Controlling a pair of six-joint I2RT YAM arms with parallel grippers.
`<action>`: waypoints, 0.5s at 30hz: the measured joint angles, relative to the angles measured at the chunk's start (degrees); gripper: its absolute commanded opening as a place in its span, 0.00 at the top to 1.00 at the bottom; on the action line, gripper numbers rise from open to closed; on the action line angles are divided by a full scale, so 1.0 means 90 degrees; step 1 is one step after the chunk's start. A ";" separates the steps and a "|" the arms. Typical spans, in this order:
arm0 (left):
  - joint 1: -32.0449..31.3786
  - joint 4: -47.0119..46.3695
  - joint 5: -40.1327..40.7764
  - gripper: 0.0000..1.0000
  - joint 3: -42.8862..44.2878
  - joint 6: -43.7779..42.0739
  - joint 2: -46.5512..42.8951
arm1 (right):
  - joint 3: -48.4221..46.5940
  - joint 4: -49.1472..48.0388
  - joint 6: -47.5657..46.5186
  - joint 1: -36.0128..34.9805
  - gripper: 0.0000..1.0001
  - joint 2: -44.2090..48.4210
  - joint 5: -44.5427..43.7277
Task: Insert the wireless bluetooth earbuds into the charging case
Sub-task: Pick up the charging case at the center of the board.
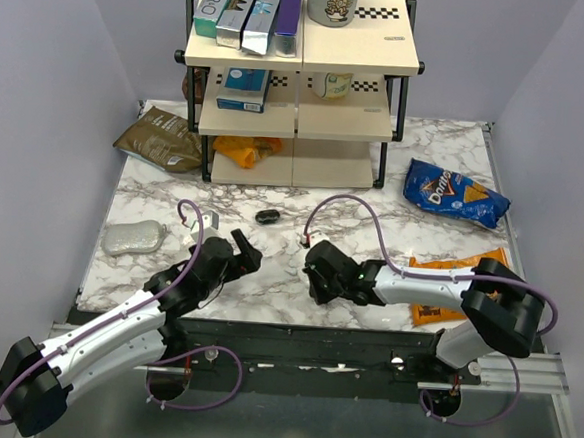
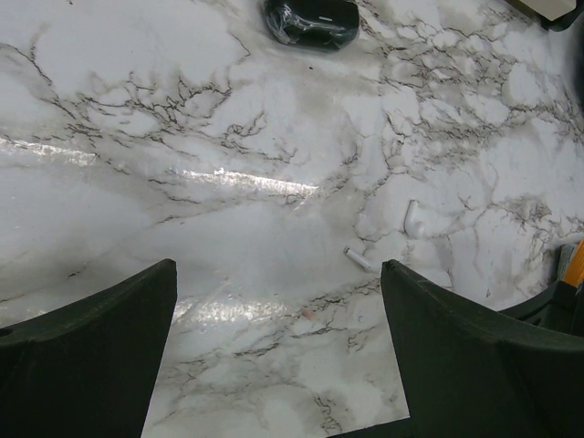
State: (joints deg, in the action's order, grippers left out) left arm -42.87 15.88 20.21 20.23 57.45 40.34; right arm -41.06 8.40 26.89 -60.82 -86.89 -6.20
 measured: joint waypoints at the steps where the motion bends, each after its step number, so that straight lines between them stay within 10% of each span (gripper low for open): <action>1: 0.0000 0.0007 0.0000 0.02 0.0000 0.0000 0.0000 | -0.0063 0.0002 0.0024 0.0000 0.99 -0.0061 -0.0039; 12: -0.0002 0.0126 0.0146 0.01 0.0005 -0.0036 0.0012 | -0.0525 -0.0058 0.0073 0.0007 0.99 -0.0435 -0.0296; 15: 0.0000 0.0328 0.0228 0.01 0.0172 -0.0182 0.0185 | -0.0318 -0.0090 -0.0010 0.0015 0.87 0.0228 -0.0267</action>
State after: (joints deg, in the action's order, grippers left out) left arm -42.87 18.83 22.26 21.78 55.81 42.00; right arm -43.92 7.60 26.81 -60.69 -84.84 -8.60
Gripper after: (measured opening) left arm 0.985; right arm 0.035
